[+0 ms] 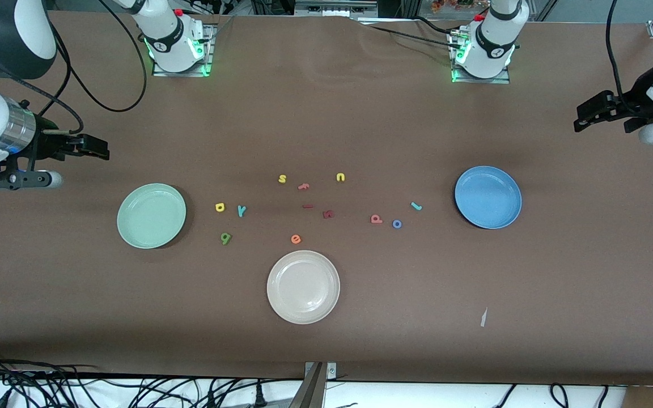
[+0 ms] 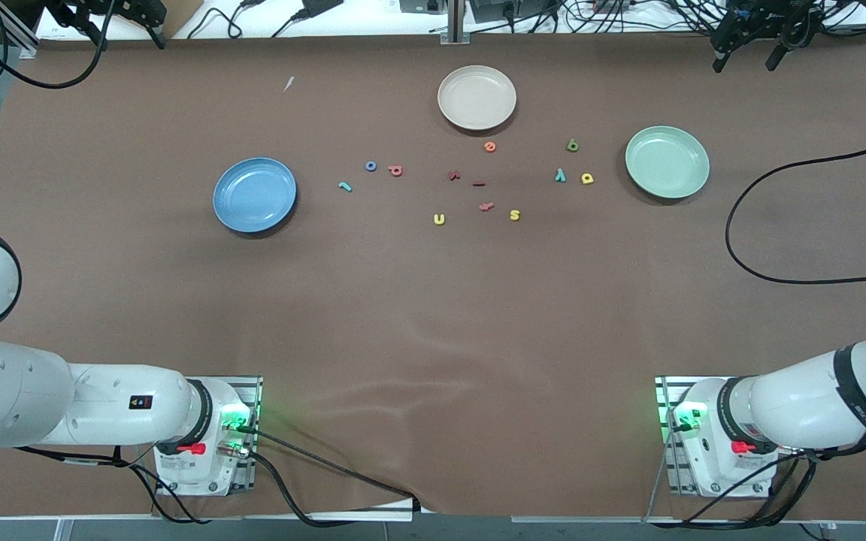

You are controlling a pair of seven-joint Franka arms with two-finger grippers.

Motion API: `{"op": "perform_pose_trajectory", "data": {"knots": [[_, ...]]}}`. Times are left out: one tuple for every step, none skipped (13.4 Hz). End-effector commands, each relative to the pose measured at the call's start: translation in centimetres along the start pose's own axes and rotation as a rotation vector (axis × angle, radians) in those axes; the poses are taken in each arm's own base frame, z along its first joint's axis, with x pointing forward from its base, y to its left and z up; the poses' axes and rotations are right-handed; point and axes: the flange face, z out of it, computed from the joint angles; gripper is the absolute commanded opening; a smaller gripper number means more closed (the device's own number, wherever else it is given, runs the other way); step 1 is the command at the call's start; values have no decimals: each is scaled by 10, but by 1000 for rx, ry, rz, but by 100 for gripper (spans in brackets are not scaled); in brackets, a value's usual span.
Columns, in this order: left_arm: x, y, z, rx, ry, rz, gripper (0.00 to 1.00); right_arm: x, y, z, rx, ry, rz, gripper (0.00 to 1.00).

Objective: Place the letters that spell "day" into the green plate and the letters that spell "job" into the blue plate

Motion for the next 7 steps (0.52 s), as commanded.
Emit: {"op": "perform_pose_trajectory", "data": {"knots": [[-1, -2, -2, 21, 5, 16, 100, -1, 1, -3, -10, 6, 0, 100], [-1, -2, -2, 21, 5, 14, 100, -1, 3, -2, -7, 6, 5, 100], [-1, -2, -3, 21, 8, 14, 100, -1, 3, -3, -6, 7, 5, 100], [-1, -1, -5, 21, 11, 16, 100, -1, 3, -3, -6, 6, 5, 100], [-1, 0, -5, 21, 12, 17, 100, -1, 3, -3, -6, 6, 5, 100], [-1, 0, -5, 21, 10, 17, 100, -1, 3, -1, -7, 3, 5, 100], [-1, -1, -5, 21, 12, 14, 100, -1, 3, -3, -6, 4, 5, 100]]}}
